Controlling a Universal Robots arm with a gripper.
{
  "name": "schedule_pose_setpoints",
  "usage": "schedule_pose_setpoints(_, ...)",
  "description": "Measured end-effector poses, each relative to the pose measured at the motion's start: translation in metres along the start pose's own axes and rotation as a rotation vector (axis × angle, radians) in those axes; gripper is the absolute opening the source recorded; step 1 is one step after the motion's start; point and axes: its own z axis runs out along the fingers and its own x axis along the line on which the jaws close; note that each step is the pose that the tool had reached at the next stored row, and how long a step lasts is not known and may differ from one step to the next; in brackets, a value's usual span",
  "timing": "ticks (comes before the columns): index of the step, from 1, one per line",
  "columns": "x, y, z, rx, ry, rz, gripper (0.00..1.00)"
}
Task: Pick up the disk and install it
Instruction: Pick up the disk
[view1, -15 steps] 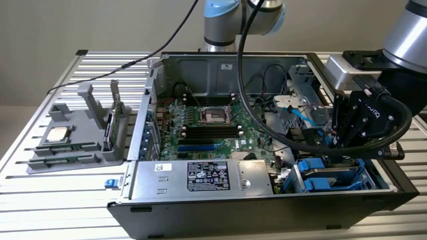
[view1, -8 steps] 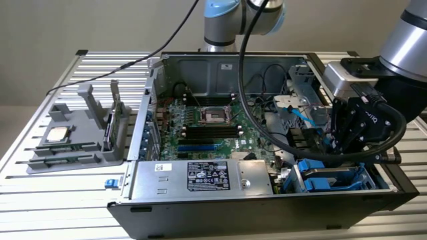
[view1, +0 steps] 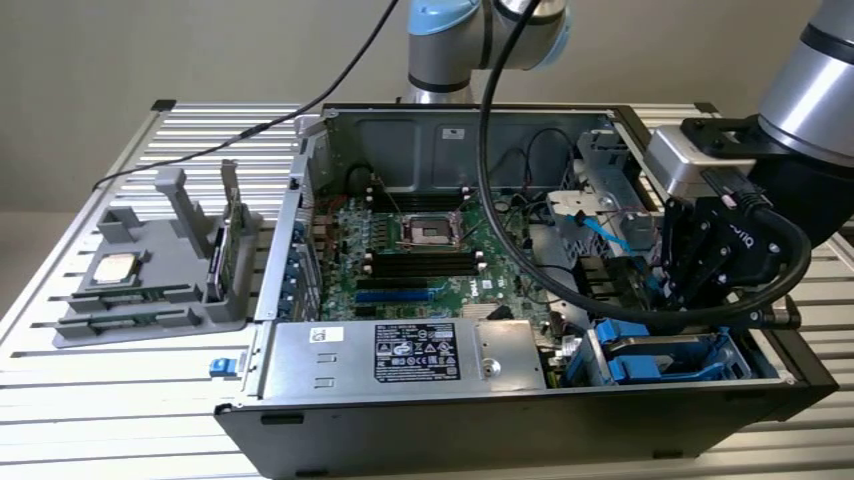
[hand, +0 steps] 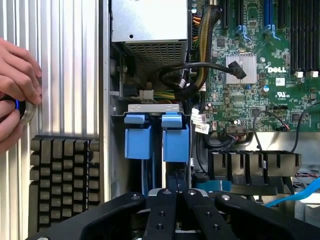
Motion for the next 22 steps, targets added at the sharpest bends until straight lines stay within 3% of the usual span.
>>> schedule_pose_setpoints(22, -0.002, -0.0015, 0.0137, -0.0011, 0.0012, 0.0, 0.11)
